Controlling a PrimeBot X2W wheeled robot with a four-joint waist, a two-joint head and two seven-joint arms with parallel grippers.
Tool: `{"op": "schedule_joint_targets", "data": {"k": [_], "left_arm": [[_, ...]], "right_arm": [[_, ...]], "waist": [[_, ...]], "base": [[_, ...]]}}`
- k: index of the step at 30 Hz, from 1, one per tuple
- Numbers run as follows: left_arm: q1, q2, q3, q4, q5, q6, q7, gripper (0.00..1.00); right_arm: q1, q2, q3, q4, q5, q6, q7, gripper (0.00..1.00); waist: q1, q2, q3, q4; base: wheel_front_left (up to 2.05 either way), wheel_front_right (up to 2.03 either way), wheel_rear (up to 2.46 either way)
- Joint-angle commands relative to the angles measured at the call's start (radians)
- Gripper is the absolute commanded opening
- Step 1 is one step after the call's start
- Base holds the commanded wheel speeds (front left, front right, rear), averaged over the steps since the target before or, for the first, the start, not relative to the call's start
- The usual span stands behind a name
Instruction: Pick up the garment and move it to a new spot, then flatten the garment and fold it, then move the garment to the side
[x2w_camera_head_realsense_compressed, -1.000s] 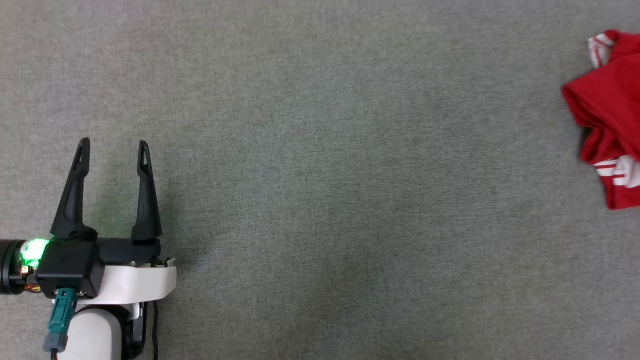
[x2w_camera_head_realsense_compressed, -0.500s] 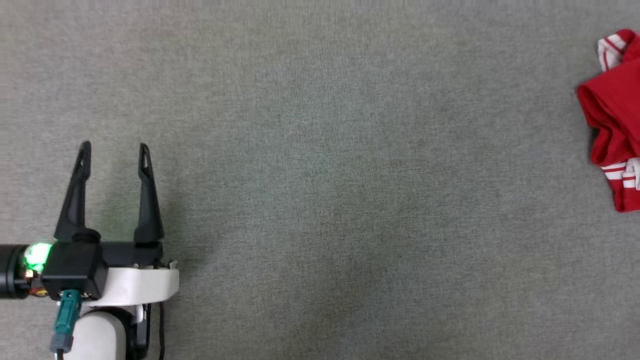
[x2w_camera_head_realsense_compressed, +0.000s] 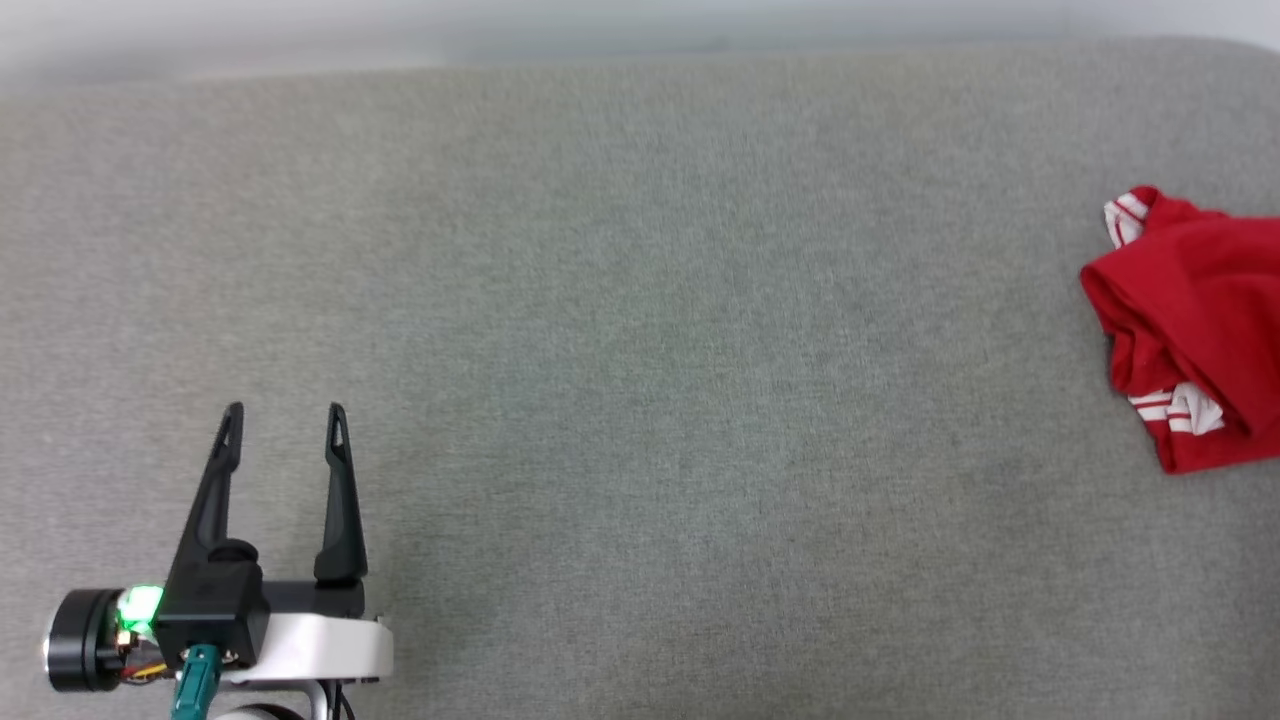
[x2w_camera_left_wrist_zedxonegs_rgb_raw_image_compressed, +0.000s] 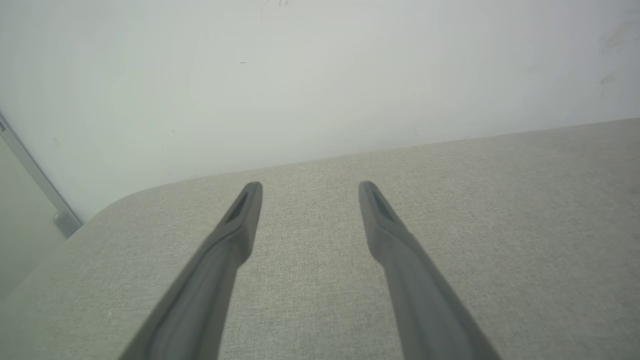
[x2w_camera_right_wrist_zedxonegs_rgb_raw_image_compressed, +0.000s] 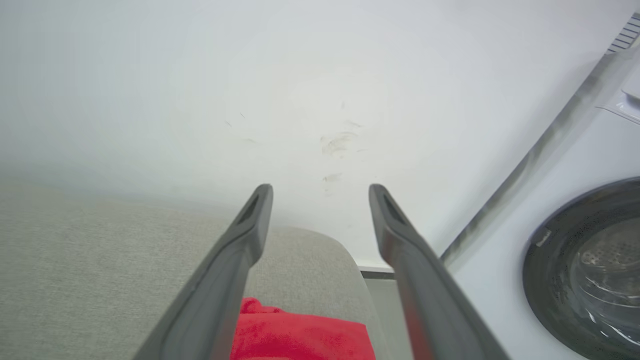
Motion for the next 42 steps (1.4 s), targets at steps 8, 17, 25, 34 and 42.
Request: {"op": "schedule_joint_targets", "data": {"k": [8,17,25,34,42], "left_arm": [[0.058,-0.014,-0.011,0.024,-0.003,0.006,-0.002,1.0],[0.097,-0.016,-0.022,0.042,0.005,0.012,-0.002,1.0],[0.117,-0.018,-0.042,0.056,0.004,0.009,-0.002,1.0],[0.136,-0.022,-0.054,0.073,-0.01,-0.008,-0.002,1.0],[0.139,-0.029,-0.055,0.097,-0.019,-0.024,-0.002,1.0]], "right_arm": [[0.147,0.17,0.048,-0.1,-0.012,-0.001,-0.229,1.0],[0.308,0.325,0.133,-0.137,-0.034,-0.001,-0.296,1.0],[0.45,0.388,0.146,-0.125,0.005,-0.001,-0.303,1.0],[0.575,0.396,0.171,-0.146,0.048,-0.001,-0.303,1.0],[0.63,0.396,0.175,-0.189,0.064,-0.001,-0.302,1.0]], "waist": [[0.0001,0.0,-0.134,0.047],[0.0001,0.0,-0.205,0.08],[0.0001,0.0,-0.246,0.102],[0.0001,0.0,-0.286,0.117],[0.0001,0.0,-0.31,0.131]], "base": [[0.0,0.0,0.0],[0.0,0.0,0.0],[0.0,0.0,0.0],[0.0,0.0,0.0],[0.0,0.0,0.0]]}}
